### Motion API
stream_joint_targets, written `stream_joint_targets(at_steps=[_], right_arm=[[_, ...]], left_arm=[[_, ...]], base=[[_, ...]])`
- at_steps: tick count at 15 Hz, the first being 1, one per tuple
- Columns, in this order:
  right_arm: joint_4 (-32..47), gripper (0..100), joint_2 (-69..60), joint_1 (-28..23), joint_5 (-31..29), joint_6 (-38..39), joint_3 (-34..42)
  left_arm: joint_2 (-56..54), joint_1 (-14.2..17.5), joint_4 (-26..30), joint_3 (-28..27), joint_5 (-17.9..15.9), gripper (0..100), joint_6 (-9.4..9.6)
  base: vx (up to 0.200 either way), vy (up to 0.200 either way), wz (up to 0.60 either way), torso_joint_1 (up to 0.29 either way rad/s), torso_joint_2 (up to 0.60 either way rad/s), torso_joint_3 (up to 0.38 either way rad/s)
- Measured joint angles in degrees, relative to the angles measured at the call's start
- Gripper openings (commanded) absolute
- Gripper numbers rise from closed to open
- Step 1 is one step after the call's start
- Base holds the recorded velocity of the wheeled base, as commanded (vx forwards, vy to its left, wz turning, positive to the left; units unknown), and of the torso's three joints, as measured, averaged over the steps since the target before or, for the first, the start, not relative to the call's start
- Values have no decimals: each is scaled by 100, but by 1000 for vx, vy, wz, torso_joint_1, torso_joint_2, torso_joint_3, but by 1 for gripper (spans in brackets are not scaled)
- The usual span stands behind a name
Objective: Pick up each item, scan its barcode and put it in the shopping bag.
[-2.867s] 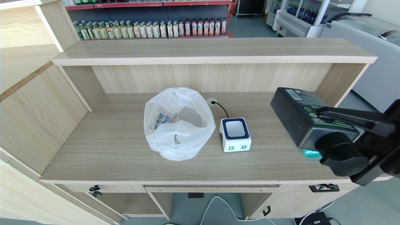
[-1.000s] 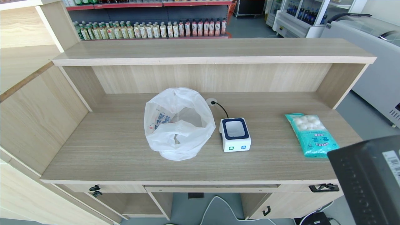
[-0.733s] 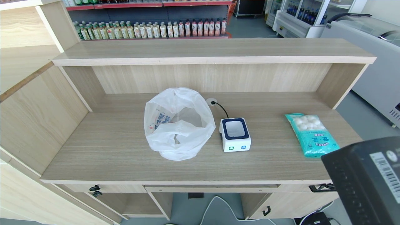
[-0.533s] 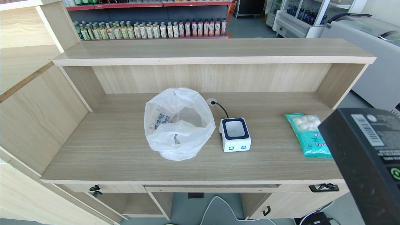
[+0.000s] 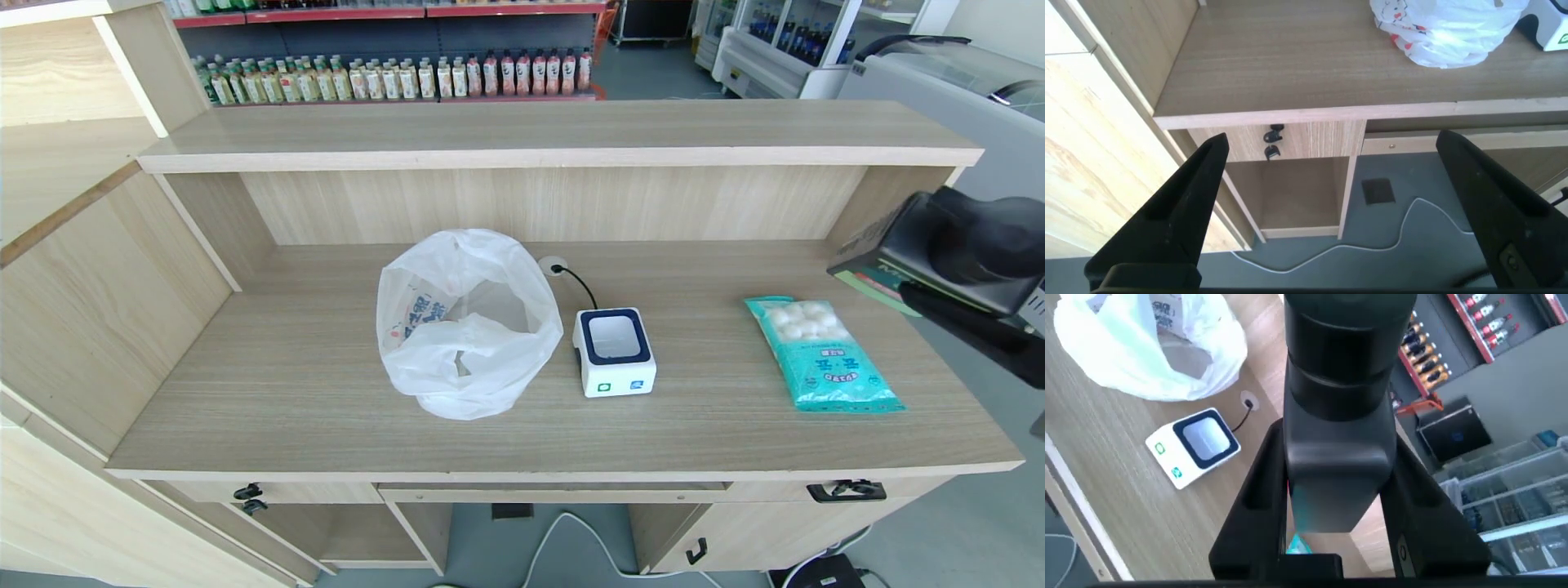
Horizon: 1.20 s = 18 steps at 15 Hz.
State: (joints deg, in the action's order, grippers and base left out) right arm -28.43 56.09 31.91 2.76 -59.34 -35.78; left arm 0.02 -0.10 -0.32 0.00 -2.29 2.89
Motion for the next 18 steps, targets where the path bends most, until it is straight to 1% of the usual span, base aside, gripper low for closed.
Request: stream_joint_targets(at_steps=[1, 2, 4, 5, 7, 8, 11, 12, 14, 16, 17, 18], right_arm=[[-90, 0, 105, -39, -71, 140, -11], [-195, 0, 215, -52, -104, 606, -22], [-347, 0, 455, -124, -132, 2046, -52], [-384, 0, 590, -278, -117, 2727, -73], [-406, 0, 848, -599, -60, 3655, -143], [-425, 0, 987, -744, -55, 3912, -232], [-414, 0, 1373, -953, -115, 4367, -575], [-404, 0, 1463, -976, -167, 4415, -622], [-404, 0, 1621, -996, -522, 4473, -669], [-406, 0, 1712, -975, -542, 4542, -683], [-411, 0, 1764, -970, -542, 4840, -685], [-404, 0, 1812, -964, -538, 4930, -685]], left_arm=[[-2, 0, 0, 0, 2, 100, 0], [0, 0, 0, 0, 0, 100, 0], [0, 5, 0, 0, 0, 100, 0], [0, 0, 0, 0, 0, 100, 0], [0, 0, 0, 0, 0, 100, 0], [-2, 0, 0, 0, 0, 100, 1], [0, 0, 0, 0, 0, 100, 0], [-2, 0, -1, 0, 0, 100, 0], [-2, 0, 0, 0, 0, 100, 0], [0, 5, -1, 0, 2, 100, 0], [0, 0, 0, 0, 0, 100, 0], [0, 0, -1, 0, 2, 100, 0]], base=[[0, 0, 0, 0, 0, 0], [0, 0, 0, 0, 0, 0], [0, 0, 0, 0, 0, 0], [0, 0, 0, 0, 0, 0], [0, 0, 0, 0, 0, 0], [0, 0, 0, 0, 0, 0], [0, 0, 0, 0, 0, 0], [0, 0, 0, 0, 0, 0], [0, 0, 0, 0, 0, 0], [0, 0, 0, 0, 0, 0], [0, 0, 0, 0, 0, 0], [0, 0, 0, 0, 0, 0]])
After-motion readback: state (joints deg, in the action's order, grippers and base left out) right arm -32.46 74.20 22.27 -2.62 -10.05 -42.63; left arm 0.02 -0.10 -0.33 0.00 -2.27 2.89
